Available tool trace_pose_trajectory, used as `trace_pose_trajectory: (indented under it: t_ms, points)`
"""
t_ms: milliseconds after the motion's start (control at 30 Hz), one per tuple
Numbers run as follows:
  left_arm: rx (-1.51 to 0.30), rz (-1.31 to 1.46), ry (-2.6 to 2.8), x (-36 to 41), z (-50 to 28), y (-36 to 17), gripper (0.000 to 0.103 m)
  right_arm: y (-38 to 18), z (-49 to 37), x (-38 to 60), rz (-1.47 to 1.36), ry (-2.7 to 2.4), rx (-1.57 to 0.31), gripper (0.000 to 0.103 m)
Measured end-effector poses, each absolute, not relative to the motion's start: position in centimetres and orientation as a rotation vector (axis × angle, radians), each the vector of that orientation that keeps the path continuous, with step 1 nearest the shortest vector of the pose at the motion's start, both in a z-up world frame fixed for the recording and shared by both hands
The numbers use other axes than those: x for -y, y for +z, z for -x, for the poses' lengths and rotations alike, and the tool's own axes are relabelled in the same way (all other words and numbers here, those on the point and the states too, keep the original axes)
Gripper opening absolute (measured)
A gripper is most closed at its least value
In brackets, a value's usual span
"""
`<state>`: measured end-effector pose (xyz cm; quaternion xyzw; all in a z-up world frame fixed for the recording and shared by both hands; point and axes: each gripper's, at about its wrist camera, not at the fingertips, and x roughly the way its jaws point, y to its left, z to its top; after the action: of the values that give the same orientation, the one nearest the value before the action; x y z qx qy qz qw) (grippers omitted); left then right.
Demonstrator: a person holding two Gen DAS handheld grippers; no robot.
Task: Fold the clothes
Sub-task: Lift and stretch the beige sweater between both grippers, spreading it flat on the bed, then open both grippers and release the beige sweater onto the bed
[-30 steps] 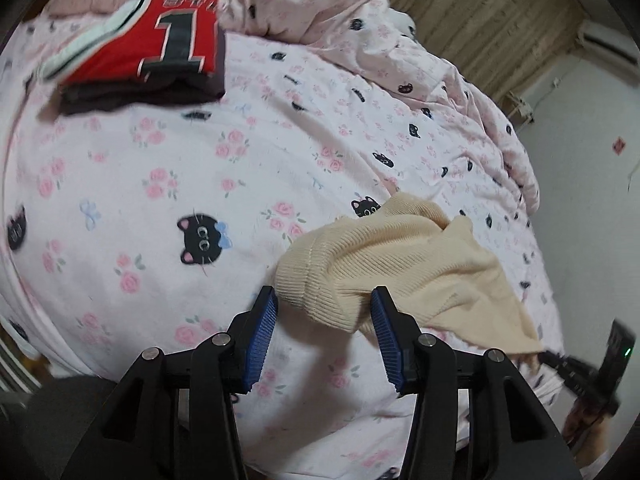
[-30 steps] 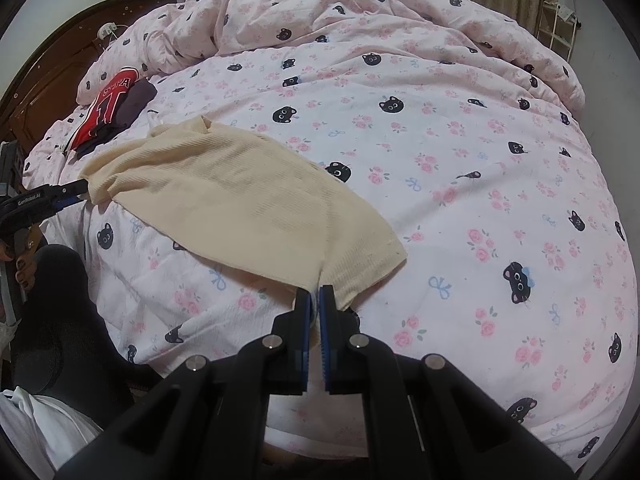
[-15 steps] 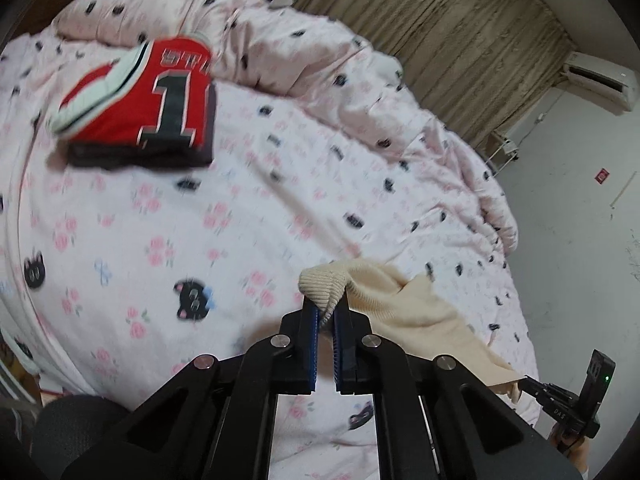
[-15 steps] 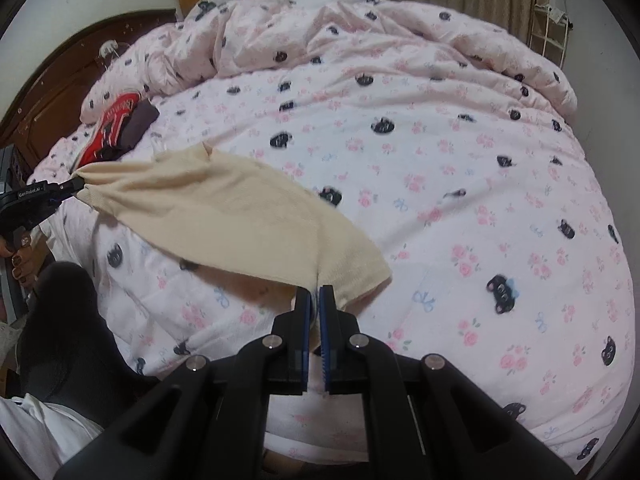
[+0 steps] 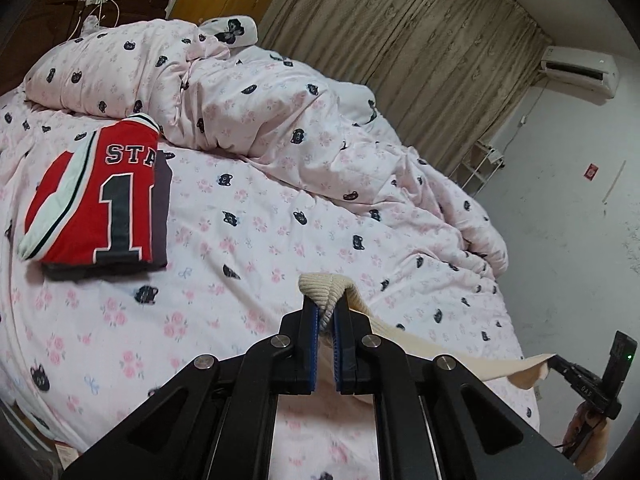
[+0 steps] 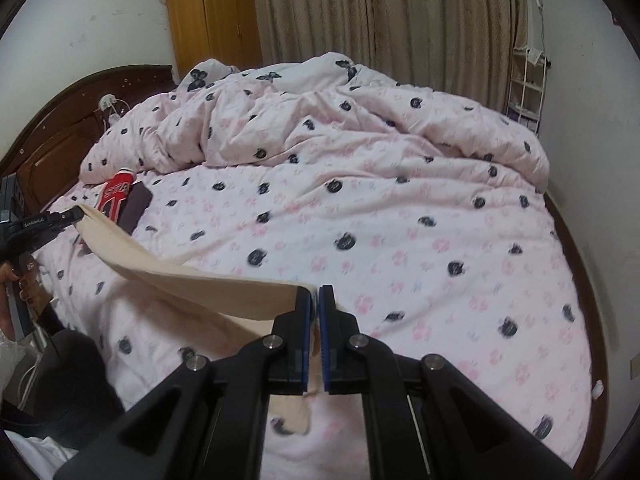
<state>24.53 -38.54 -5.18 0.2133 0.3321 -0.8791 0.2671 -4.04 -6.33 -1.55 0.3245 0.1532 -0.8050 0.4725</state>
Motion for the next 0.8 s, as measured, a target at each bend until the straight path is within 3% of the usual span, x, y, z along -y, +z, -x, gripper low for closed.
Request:
trace_pose_trajectory:
  t_ms: [333, 800]
  points:
    - [-0.872, -0.683, -2.317, 44.6, -16.1, -6.6, 0.005, -2.9, 13.5, 12.9, -0.840, -2.032, -0.412, 0.005]
    - [-0.905, -0.843, -2.221, 49.5, -6.2, -13.5, 0.009, -10.5, 25.4, 19.8, -1.020, -2.140, -0.497, 0.005]
